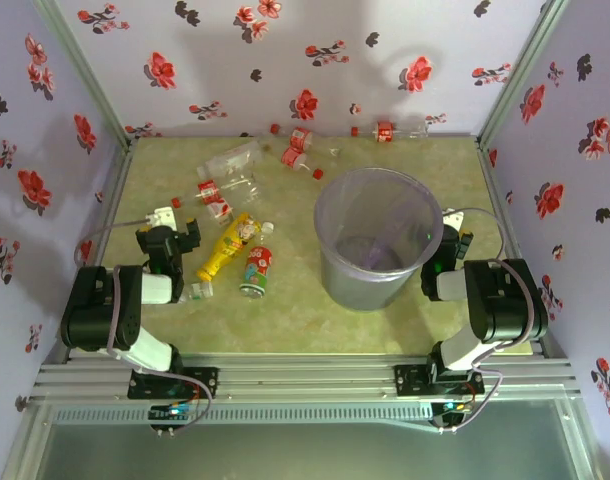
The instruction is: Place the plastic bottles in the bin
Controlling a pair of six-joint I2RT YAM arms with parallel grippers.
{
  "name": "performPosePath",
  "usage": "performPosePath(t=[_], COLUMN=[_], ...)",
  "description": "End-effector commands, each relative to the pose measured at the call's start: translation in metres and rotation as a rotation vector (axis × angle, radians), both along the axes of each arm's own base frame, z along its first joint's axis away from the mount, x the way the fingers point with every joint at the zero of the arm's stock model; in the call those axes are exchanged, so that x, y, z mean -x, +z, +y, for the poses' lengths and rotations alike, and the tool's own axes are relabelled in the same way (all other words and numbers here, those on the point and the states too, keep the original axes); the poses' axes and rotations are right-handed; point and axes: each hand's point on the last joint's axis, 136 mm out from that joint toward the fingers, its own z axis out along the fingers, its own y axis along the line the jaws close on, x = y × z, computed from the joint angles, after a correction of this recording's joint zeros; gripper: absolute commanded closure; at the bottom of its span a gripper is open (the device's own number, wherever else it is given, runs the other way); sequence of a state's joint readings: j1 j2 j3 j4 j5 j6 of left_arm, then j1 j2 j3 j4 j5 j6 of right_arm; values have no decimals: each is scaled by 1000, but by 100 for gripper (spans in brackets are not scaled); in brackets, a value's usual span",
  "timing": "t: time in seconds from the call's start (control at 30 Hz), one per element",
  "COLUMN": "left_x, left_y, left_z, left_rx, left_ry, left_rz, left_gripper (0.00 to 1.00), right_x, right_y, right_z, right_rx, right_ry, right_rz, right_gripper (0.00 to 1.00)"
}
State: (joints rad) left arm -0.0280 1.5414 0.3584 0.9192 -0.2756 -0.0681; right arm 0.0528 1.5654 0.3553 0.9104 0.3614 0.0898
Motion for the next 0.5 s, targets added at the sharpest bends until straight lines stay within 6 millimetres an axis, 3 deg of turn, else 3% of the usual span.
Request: performPosePath(t=[0.0, 0.47], left_x=[-6, -6], left_y=[7, 7], left_z=[0, 1], left_rx=[-12, -11], left_ry=[-7, -4], left_rz=[-17, -16], left_gripper=[0, 0], right_x=[-5, -6], right_y=[9, 9], right_z=[-1, -1], right_rx=[-16, -27], right_ry=[-10, -3], right_rz=[-35, -33], right_gripper=[1, 1])
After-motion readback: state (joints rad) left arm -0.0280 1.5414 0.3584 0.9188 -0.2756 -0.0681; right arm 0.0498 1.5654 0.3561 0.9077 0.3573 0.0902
